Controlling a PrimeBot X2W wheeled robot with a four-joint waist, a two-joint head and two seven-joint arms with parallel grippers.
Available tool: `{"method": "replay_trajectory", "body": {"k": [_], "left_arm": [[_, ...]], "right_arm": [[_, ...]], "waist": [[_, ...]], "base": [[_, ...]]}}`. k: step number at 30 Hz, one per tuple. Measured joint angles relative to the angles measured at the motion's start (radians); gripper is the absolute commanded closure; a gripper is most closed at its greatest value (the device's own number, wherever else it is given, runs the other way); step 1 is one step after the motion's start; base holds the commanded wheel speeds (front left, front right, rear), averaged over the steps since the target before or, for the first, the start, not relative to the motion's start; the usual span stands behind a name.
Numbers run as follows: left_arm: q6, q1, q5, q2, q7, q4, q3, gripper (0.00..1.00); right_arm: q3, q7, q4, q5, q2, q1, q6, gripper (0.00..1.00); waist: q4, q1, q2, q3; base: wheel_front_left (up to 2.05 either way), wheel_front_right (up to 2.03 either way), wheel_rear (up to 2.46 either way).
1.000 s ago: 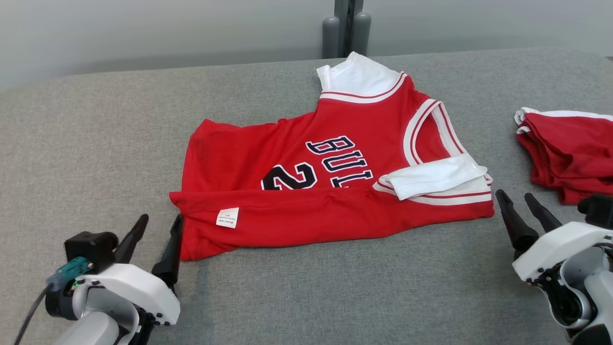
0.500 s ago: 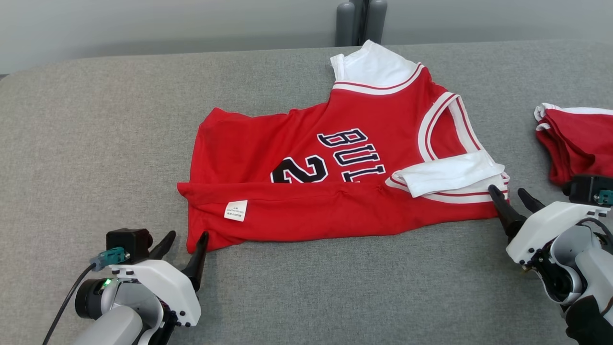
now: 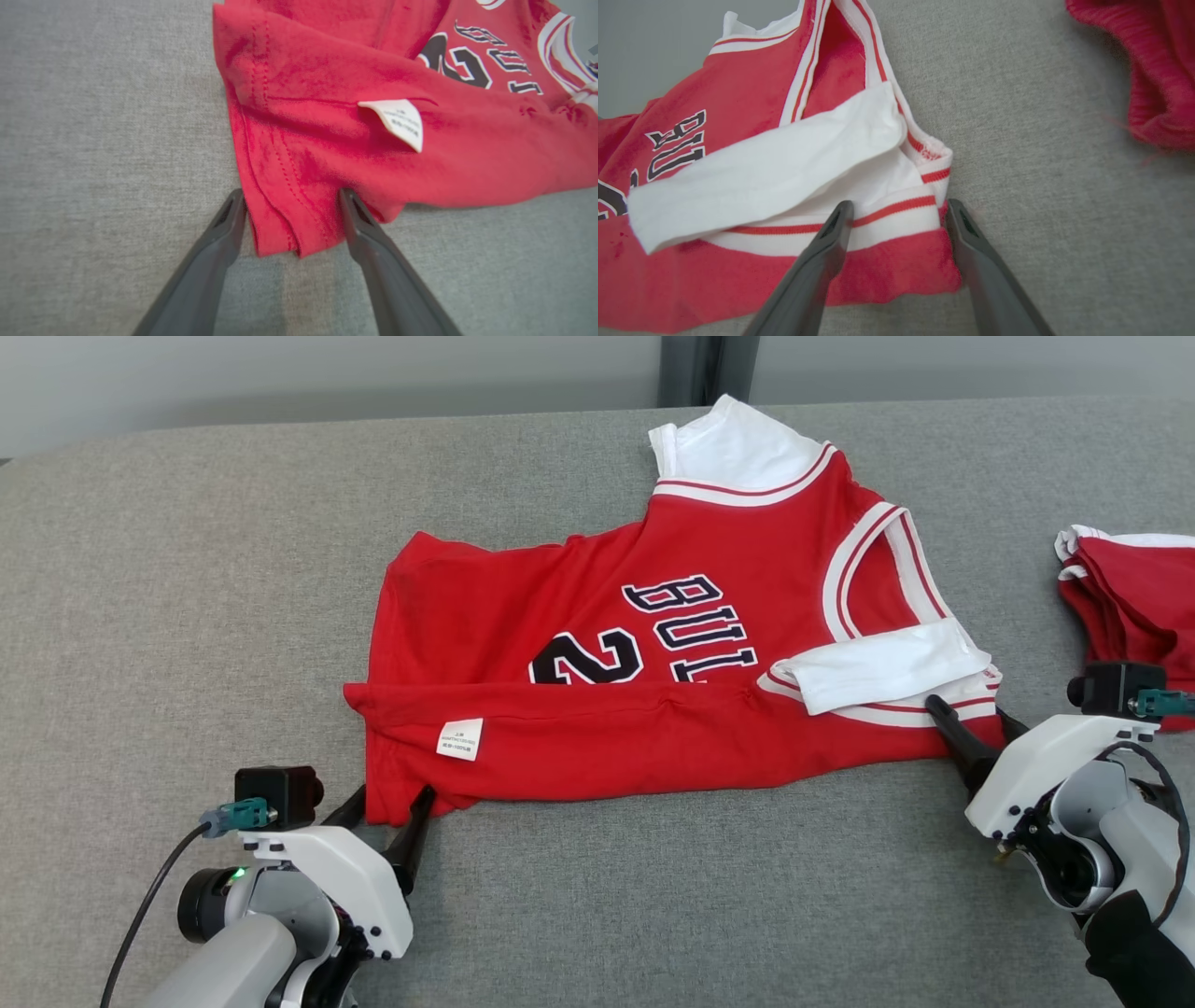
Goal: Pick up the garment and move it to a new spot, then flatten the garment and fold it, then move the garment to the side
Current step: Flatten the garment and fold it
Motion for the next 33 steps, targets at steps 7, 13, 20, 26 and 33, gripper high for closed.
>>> {"method": "replay_trajectory", "body": {"k": [7, 13, 20, 26, 33], "left_arm": [[0.000, -0.002, -0.015, 0.003, 0.039, -0.002, -0.006, 1.00], [-0.002, 0.014, -0.024, 0.025, 0.052, -0.021, -0.009, 1.00], [-0.003, 0.053, -0.041, 0.081, 0.068, -0.094, -0.002, 1.00], [0.001, 0.102, -0.060, 0.148, 0.123, -0.192, -0.013, 1.00], [0.020, 0.163, -0.077, 0.218, 0.187, -0.280, -0.036, 1.00]], "right_arm": [[0.050, -0.013, 0.005, 0.047, 0.004, -0.011, 0.000, 1.00], [0.085, -0.012, -0.002, 0.098, -0.016, -0.013, 0.000, 1.00], [0.135, 0.048, -0.049, 0.154, -0.068, -0.005, 0.000, 1.00], [0.144, 0.112, -0.101, 0.215, -0.119, 0.044, 0.000, 1.00], [0.134, 0.130, -0.167, 0.252, -0.148, 0.144, 0.000, 1.00]], "waist": [[-0.002, 0.0000, 0.0000, -0.007], [-0.002, 0.0000, 0.0000, -0.030], [-0.005, 0.0000, 0.0000, -0.076], [-0.013, 0.0000, 0.0000, -0.113], [-0.030, 0.0000, 0.0000, -0.128]], "base": [[0.00, 0.00, 0.00], [0.00, 0.00, 0.00], [0.00, 0.00, 0.00], [0.00, 0.00, 0.00], [0.00, 0.00, 0.00]]}}
